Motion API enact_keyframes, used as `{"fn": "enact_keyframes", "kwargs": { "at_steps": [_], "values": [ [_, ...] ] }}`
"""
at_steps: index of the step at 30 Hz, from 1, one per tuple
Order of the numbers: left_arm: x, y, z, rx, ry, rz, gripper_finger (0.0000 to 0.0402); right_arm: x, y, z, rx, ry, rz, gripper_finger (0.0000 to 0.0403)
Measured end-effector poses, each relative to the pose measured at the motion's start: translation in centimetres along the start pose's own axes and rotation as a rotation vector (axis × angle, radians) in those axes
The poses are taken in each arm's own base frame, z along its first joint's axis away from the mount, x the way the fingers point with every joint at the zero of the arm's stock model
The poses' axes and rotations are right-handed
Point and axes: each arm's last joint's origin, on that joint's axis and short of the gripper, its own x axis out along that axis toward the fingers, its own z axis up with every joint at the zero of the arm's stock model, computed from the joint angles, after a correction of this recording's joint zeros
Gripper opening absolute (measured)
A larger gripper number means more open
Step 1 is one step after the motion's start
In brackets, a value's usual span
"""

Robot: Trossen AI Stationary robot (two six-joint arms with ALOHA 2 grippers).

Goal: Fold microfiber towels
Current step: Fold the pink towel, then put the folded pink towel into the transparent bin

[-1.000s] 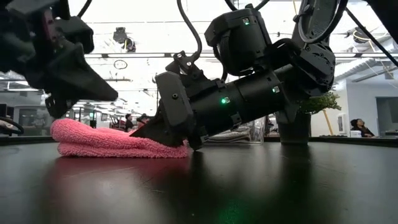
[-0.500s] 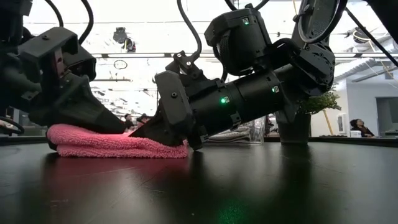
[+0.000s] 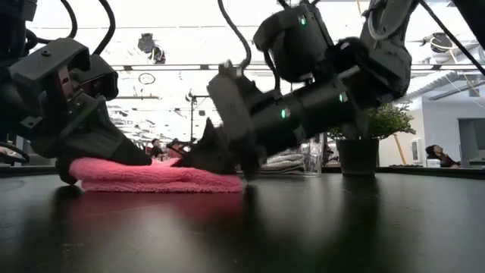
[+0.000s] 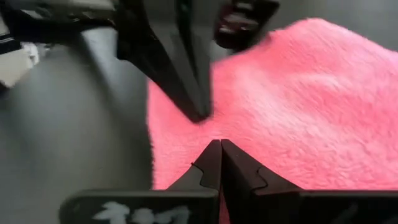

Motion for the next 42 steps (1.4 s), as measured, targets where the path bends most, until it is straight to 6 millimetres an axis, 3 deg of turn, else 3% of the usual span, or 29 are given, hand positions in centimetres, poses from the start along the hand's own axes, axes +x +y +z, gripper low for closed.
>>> {"fn": "enact_keyframes", "kwargs": {
  "at_steps": [5, 10, 13, 17, 24, 32, 36, 42],
  "values": [
    [0.2, -0.3, 0.0, 0.028, 0.023, 0.018, 0.0000, -2.9, 1.7, 5.6, -0.020, -0.043, 0.061, 0.0000],
    [0.5, -0.6, 0.0, 0.062, 0.039, 0.026, 0.0000, -5.7, 1.4, 8.4, -0.210, 0.020, -0.053, 0.0000],
    [0.6, -0.8, 0.1, 0.078, 0.054, 0.042, 0.0000, -5.5, 0.1, 8.5, -0.204, 0.047, -0.073, 0.0000],
    [0.8, -1.0, 0.0, 0.097, 0.073, 0.059, 0.0000, -3.2, -2.0, 6.3, -0.188, 0.069, -0.072, 0.0000],
    [0.8, -1.0, 0.0, 0.104, 0.076, 0.058, 0.0000, 0.5, -5.6, 2.8, -0.148, -0.050, -0.055, 0.0000],
    [0.8, -1.0, 0.0, 0.108, 0.076, 0.059, 0.0000, 1.6, -7.4, 0.7, -0.068, -0.037, -0.064, 0.0000],
    [0.8, -1.0, 0.0, 0.111, 0.076, 0.059, 0.0000, 0.9, -6.8, 2.3, -0.039, -0.045, -0.030, 0.0000],
    [0.8, -1.0, 0.0, 0.115, 0.076, 0.058, 0.0000, -2.8, -4.5, 8.2, 0.137, 0.024, 0.102, 0.0000]
  ]
}}
